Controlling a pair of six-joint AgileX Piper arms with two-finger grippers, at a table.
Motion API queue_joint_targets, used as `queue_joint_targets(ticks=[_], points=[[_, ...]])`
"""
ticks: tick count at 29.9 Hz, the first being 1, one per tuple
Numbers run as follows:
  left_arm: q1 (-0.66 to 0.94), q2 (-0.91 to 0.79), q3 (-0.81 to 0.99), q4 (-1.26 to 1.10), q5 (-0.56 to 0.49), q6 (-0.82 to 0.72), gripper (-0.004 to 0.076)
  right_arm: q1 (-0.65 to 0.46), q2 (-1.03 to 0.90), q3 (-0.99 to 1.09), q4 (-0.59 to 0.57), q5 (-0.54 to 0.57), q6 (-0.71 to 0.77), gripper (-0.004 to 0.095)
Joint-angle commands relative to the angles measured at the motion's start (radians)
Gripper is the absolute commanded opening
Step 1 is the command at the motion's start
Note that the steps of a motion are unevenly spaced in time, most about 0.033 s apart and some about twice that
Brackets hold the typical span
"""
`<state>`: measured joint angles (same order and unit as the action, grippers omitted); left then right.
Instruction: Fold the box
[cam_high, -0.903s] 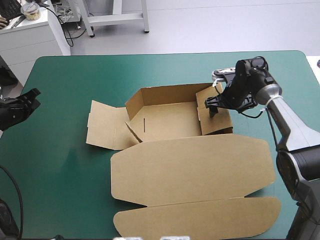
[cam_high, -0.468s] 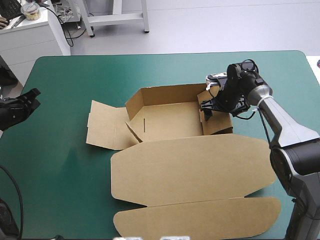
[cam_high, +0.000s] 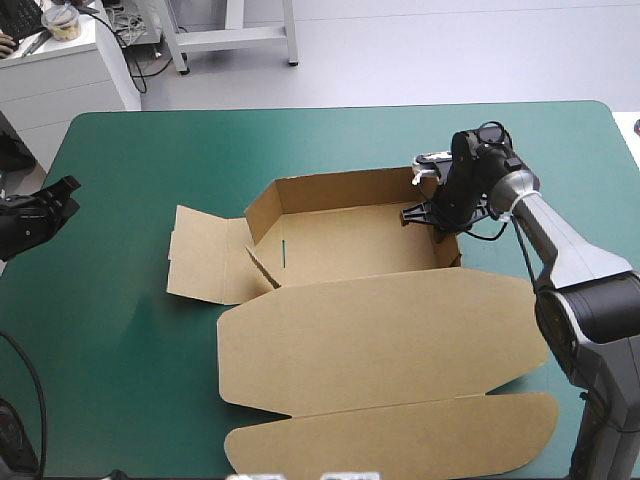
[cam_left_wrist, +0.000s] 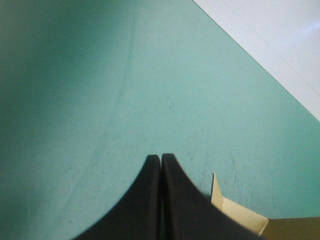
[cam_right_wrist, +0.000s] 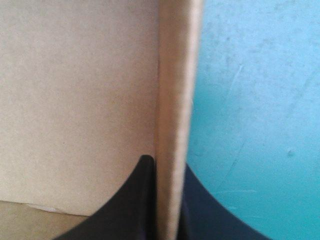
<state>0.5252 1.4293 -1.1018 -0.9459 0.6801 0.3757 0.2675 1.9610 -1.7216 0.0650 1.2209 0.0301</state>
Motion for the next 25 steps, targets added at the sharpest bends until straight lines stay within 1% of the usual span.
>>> queue_joint_targets(ticks=[1, 8, 14, 16, 19, 21, 25], points=[[0.003, -0.035, -0.025, -0.048, -0.032, 0.002, -0.0010, -0.004, -0.055, -0.026, 0.008, 0.006, -0.008, -0.0001], [0.003, -0.035, -0.025, -0.048, -0.036, 0.002, -0.0010, -0.004, -0.055, -0.026, 0.008, 0.006, -0.008, -0.0001], [0.003, -0.035, -0.025, -0.048, -0.030, 0.035, -0.0010, -0.004, -0.072, -0.063, -0.034, 0.033, -0.022, -0.0001], [0.003, -0.035, -0.025, -0.048, -0.032, 0.067, -0.0010, -0.004, -0.104, -0.087, -0.041, 0.033, -0.020, -0.0001], [0.003, -0.035, -0.025, -0.048, -0.029, 0.076, -0.0010, -0.004, -0.180, -0.099, -0.065, 0.033, -0.020, -0.0001], [0.003, -0.035, -0.025, -0.048, -0.014, 0.058, -0.0010, -0.004, -0.241, -0.093, -0.050, 0.033, -0.020, -0.0001], [0.003, -0.035, -0.025, -0.048, 0.017, 0.088, -0.0010, -0.004, -0.377, -0.093, 0.000, 0.033, -0.018, -0.0001]])
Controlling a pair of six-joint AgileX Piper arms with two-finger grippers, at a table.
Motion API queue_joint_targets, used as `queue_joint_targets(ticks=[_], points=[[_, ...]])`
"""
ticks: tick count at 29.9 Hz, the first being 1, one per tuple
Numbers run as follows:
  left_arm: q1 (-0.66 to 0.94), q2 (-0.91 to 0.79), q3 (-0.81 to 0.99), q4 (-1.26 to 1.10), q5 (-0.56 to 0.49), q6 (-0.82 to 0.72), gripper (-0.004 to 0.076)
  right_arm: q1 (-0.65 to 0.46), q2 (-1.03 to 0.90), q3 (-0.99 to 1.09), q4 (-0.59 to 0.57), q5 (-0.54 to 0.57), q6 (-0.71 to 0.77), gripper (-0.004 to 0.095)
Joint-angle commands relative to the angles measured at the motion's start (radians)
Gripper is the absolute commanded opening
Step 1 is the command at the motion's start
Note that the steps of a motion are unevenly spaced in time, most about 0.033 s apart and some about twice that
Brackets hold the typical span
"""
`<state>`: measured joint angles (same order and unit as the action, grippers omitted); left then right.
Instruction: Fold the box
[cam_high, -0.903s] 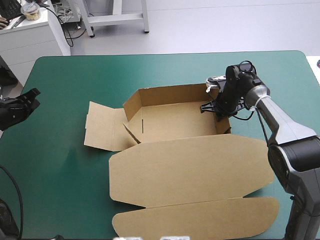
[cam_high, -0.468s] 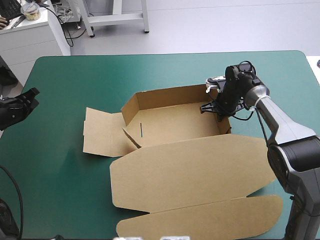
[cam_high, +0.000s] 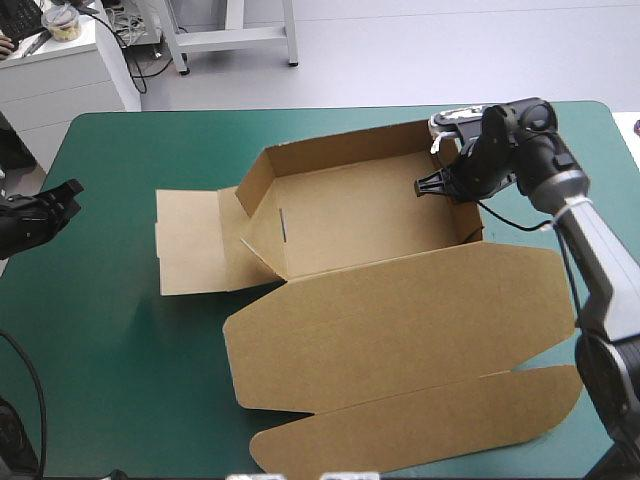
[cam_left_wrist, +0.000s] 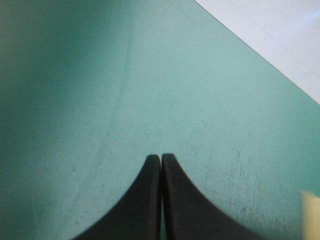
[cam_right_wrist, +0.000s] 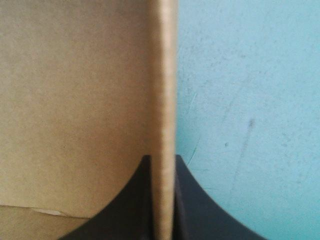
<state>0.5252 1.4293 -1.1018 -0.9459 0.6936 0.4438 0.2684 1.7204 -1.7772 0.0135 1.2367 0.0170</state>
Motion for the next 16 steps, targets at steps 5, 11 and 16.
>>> queue_joint_targets(ticks=[5, 11, 16], points=[[0.003, -0.035, -0.025, -0.048, 0.052, 0.048, -0.0010, -0.005, -0.264, -0.037, 0.051, 0.018, -0.017, -0.0001], [0.003, -0.035, -0.025, -0.048, 0.184, 0.122, -0.0010, -0.005, -0.348, -0.039, 0.020, 0.018, -0.017, -0.0004], [0.003, -0.035, -0.025, -0.048, 0.223, 0.121, -0.0002, -0.005, -0.361, -0.039, 0.021, 0.018, -0.017, -0.0020]])
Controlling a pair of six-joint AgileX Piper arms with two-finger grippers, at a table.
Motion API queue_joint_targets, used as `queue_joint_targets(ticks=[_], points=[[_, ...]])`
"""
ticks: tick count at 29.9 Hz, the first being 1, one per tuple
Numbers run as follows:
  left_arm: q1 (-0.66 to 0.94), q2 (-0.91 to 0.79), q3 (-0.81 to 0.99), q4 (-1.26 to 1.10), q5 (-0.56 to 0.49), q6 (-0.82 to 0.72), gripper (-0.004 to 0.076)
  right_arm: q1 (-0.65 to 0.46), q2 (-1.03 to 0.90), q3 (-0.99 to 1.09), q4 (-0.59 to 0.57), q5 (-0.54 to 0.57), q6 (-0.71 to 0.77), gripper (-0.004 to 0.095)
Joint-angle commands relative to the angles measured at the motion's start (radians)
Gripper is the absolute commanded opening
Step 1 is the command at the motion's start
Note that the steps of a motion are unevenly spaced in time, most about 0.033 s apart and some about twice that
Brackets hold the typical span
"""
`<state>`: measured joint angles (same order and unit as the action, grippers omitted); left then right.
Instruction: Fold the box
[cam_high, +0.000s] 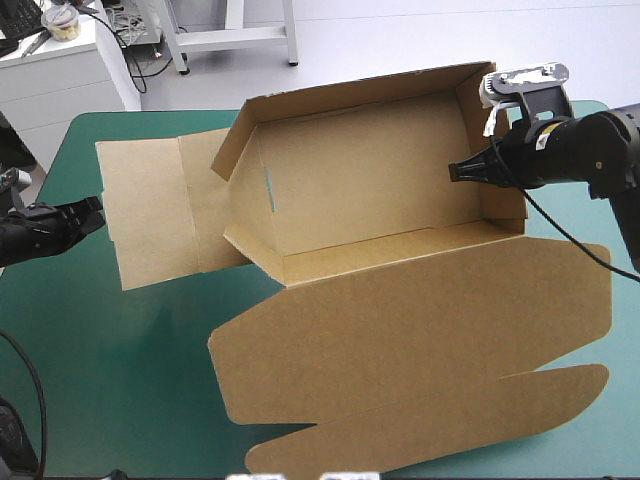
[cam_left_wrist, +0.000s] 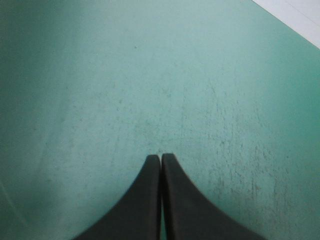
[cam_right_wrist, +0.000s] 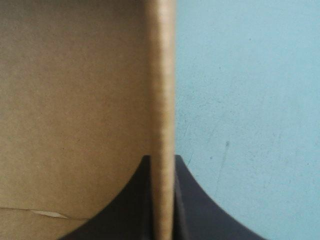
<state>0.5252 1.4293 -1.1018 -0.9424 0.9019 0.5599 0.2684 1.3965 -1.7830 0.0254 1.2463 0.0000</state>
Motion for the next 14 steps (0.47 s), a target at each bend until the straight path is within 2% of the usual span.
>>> queue_joint_targets(ticks=[1, 4, 10, 12, 14], points=[[0.003, -0.035, -0.025, -0.051, 0.022, 0.009, 0.0015, -0.005, -0.037, -0.033, 0.009, 0.008, 0.000, -0.0020], [0.003, -0.035, -0.025, -0.055, 0.043, 0.052, 0.0127, -0.005, -0.036, -0.033, 0.013, 0.008, 0.000, -0.0020], [0.003, -0.035, -0.025, -0.077, 0.046, 0.041, 0.0536, -0.005, -0.036, -0.033, 0.013, 0.008, 0.000, -0.0020], [0.003, -0.035, -0.025, -0.063, 0.040, 0.021, 0.0600, -0.005, -0.036, -0.033, 0.015, 0.008, 0.000, -0.0020], [0.003, -0.035, -0.025, -0.046, 0.042, 0.019, 0.0608, -0.005, -0.036, -0.033, 0.033, 0.008, 0.000, -0.0020]])
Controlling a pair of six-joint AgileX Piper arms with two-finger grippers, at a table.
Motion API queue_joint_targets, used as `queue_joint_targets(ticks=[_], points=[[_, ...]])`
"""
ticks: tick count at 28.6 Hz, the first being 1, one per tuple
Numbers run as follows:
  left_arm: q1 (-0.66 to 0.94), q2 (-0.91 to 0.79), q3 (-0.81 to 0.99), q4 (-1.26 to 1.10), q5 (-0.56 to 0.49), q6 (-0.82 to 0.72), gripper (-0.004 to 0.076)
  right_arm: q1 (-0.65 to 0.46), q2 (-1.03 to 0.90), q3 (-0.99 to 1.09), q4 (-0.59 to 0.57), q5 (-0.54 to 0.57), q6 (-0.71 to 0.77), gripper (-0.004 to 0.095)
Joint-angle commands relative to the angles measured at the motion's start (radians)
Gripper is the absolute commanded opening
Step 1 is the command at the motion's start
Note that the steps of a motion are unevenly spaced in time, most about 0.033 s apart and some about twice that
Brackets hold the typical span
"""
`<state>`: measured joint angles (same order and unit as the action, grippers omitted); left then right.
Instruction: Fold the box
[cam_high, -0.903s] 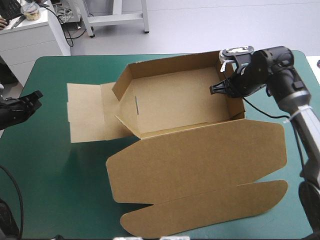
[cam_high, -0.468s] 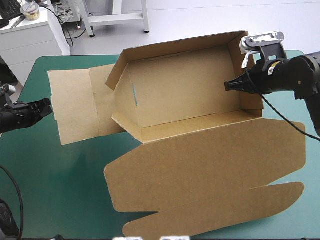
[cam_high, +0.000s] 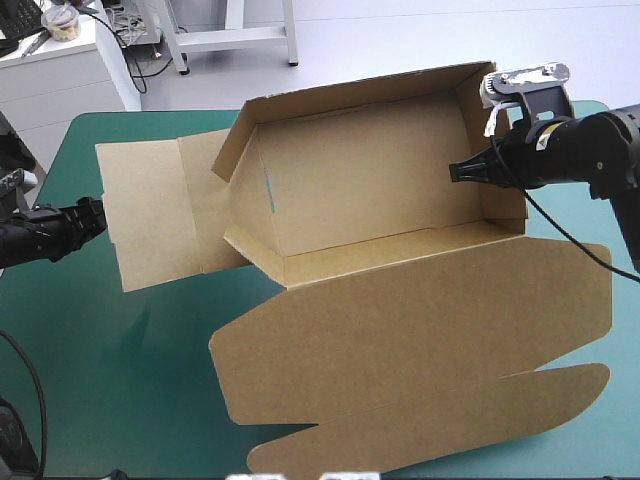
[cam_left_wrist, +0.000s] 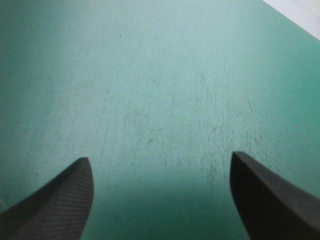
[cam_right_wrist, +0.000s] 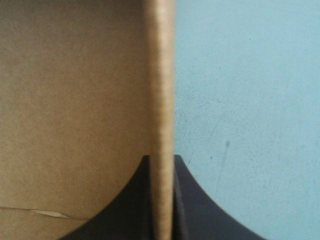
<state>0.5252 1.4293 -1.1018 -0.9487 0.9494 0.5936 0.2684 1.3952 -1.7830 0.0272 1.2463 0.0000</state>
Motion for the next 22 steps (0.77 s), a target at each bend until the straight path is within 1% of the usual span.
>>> queue_joint_targets(ticks=[1, 4, 9, 14, 19, 22], points=[[0.003, -0.035, -0.025, -0.035, -0.006, -0.014, 0.0607, -0.005, -0.034, -0.033, 0.049, 0.008, -0.011, -0.0020], [-0.013, -0.035, -0.025, -0.049, 0.011, -0.014, 0.0607, -0.005, -0.028, -0.033, 0.090, 0.003, -0.045, -0.0020], [-0.120, -0.035, -0.025, -0.040, 0.014, -0.014, 0.0607, -0.005, 0.004, -0.033, 0.141, -0.015, -0.045, -0.0020], [-0.240, -0.035, -0.025, -0.038, 0.026, -0.005, 0.0594, -0.005, 0.059, -0.034, 0.134, -0.041, -0.045, -0.0020], [-0.287, -0.035, -0.025, -0.057, 0.057, -0.001, 0.0583, -0.005, 0.104, -0.034, 0.132, -0.046, -0.045, -0.0020], [-0.334, -0.035, -0.025, -0.083, 0.064, 0.021, 0.0583, -0.005, 0.117, -0.034, 0.132, -0.069, -0.038, -0.0020]])
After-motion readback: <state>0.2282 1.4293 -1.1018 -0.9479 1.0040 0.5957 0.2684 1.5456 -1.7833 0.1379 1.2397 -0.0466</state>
